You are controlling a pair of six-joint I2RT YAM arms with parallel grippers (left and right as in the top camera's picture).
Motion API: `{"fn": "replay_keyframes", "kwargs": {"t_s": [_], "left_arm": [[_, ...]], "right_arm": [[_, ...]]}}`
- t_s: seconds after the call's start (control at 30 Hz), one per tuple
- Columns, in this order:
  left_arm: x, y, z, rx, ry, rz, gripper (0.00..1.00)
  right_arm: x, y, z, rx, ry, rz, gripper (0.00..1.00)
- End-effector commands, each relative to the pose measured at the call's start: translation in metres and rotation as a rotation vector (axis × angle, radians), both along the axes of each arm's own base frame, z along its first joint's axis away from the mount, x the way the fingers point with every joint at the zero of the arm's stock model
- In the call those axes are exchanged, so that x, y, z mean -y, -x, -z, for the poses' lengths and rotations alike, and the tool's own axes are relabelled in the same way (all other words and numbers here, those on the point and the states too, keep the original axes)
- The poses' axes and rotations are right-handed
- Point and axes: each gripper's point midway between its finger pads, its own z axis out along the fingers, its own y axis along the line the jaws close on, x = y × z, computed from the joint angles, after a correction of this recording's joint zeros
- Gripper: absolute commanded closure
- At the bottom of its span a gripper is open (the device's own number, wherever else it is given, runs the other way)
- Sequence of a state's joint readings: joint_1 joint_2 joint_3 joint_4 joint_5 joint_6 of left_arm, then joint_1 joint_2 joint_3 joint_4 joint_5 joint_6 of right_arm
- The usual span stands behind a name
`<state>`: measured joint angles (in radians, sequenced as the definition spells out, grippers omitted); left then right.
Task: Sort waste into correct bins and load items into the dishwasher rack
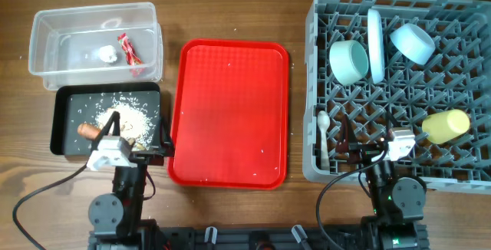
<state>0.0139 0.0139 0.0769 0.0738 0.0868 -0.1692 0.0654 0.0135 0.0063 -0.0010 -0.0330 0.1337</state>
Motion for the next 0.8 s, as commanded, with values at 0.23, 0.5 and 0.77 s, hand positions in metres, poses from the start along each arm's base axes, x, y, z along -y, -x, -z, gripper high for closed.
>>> {"fn": "replay_keyframes", "kwargs": {"t_s": [0.23, 0.5, 0.77], "left_arm": [[-0.009, -0.006, 0.069, -0.210, -0.004, -0.053, 0.00], [-0.009, -0.006, 0.069, -0.210, -0.003, -0.054, 0.00], [-0.009, -0.006, 0.069, -0.210, -0.003, -0.054, 0.00]], "right_arm": [[-0.001, 0.000, -0.001, 0.005, 0.000, -0.010, 0.00], [-0.001, 0.000, -0.001, 0.005, 0.000, -0.010, 0.00], [-0.001, 0.000, -0.001, 0.005, 0.000, -0.010, 0.00]]}}
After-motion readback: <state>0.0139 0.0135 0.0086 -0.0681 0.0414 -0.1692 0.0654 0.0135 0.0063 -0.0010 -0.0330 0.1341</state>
